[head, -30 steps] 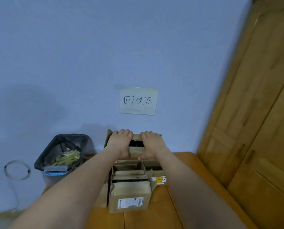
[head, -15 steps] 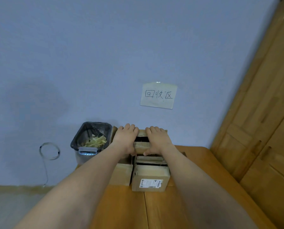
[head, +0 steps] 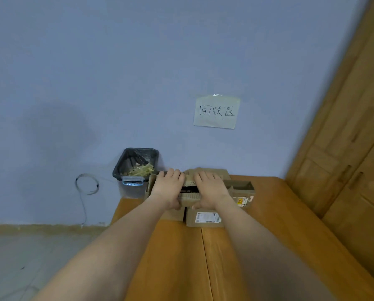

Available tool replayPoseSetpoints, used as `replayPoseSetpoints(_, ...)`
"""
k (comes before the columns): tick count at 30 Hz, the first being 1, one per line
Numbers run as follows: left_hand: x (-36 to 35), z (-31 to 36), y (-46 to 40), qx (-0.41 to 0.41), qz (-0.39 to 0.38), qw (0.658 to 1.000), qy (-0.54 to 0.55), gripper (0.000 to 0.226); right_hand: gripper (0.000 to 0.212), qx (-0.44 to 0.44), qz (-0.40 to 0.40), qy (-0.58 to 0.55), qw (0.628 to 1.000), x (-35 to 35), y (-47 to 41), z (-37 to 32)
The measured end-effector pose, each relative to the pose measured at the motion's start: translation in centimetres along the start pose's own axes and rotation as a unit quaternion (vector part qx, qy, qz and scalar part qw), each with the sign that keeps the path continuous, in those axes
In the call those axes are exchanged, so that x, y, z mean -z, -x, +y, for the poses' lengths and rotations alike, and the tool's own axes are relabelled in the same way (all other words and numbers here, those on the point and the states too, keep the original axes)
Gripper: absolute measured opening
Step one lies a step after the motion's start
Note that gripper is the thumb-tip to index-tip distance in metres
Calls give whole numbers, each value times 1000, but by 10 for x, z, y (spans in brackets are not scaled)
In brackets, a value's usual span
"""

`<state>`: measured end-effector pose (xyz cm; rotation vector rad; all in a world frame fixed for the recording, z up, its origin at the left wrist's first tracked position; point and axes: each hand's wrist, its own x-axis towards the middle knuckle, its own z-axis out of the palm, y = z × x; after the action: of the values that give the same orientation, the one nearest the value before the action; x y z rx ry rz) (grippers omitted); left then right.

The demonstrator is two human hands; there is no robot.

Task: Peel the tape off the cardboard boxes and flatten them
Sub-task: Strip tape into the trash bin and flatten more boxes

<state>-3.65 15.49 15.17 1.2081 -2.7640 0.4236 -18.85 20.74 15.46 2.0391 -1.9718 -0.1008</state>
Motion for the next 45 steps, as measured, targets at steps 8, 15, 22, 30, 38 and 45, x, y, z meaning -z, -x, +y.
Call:
replayPoseSetpoints(8,-35,-20,20,15,-42,999,14,92,109,11,-42,-4,999,-21,-10,-37)
replayPoseSetpoints(15,-88,-52,20,24,-94,995,31,92,114,13,-89,0,996,-65,-45,-78)
replayPoseSetpoints(22,-154,-63,20,31,-146,988,27,93,103,-3,-117,-3,993,-120,-65,-113)
replayPoseSetpoints(30,-220,-52,16,-1,-162,987,-23,95,75,-42,-139,-27,989,-181,-60,-128)
replayPoseSetpoints(38,-258,-22,23,-31,-221,975,-13,86,89,-26,-209,-74,975,-227,-47,-126)
replayPoseSetpoints(45,-265,-10,54,-67,-322,942,69,115,116,45,-259,-99,960,-241,-17,-130)
